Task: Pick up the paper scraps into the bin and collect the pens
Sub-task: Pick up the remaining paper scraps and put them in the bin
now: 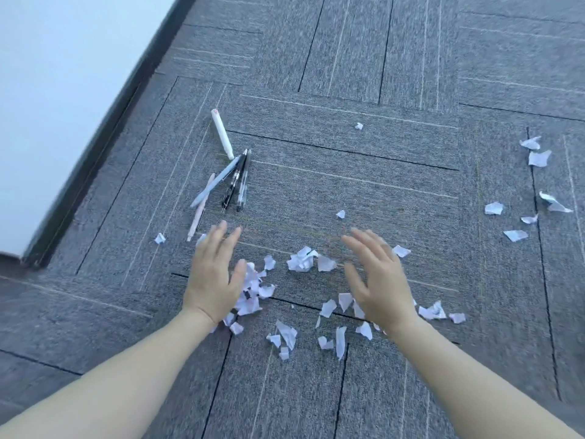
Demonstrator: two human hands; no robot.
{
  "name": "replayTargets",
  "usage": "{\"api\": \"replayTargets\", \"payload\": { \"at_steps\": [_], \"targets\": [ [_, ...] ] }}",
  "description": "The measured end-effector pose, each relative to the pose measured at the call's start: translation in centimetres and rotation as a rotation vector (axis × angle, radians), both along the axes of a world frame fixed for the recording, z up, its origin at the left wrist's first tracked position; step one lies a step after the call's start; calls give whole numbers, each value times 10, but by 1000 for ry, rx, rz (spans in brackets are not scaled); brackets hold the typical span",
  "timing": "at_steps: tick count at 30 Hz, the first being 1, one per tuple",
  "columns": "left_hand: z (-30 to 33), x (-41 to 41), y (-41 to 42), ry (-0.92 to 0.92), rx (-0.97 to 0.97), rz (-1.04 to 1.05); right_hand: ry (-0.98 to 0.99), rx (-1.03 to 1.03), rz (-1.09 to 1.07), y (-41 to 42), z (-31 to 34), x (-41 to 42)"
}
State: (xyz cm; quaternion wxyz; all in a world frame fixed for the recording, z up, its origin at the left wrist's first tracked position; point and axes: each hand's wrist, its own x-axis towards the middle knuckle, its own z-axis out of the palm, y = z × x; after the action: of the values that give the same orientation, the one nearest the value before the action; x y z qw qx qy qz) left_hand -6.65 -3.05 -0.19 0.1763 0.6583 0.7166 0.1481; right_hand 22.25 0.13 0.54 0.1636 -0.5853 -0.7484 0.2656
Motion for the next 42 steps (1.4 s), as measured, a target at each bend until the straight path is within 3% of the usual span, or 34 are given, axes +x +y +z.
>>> {"api": "replayTargets", "payload": {
  "at_steps": [2,4,11,14,17,20,24,29,32,35,38,42],
  "targets": [
    [-1,-15,3,20,-87,130,-112,-78,-138,8,-4,9],
    [-5,-14,1,-14,-148,141,-209,-157,-121,21,-7,13],
    [2,26,-22,-242,-62,-192,-184,-194,245,42,9,-33],
    [1,4,-6,-123,61,60,-97,-34,316,23,19,-32],
    [0,-37,11,30,39,431,-49,104,187,23,13,-25],
    [-4,-57,13,18,-81,617,-130,-90,98,42,8,-34],
    [-1,-48,7,-99,-16,641,-297,-215,295,73,6,-60],
    [0,-42,-20,-16,50,476,-316,-218,341,77,18,-72],
    [0,-15,-49,-117,-8,219,-323,-169,482,50,23,-60],
    [1,15,-70,-120,-114,-112,-200,-66,587,19,25,-46],
    [-2,39,-68,-138,-174,-287,-43,79,280,7,16,-25],
    [-8,35,-51,75,-86,-192,-199,-91,-121,10,2,8]
  ]
}}
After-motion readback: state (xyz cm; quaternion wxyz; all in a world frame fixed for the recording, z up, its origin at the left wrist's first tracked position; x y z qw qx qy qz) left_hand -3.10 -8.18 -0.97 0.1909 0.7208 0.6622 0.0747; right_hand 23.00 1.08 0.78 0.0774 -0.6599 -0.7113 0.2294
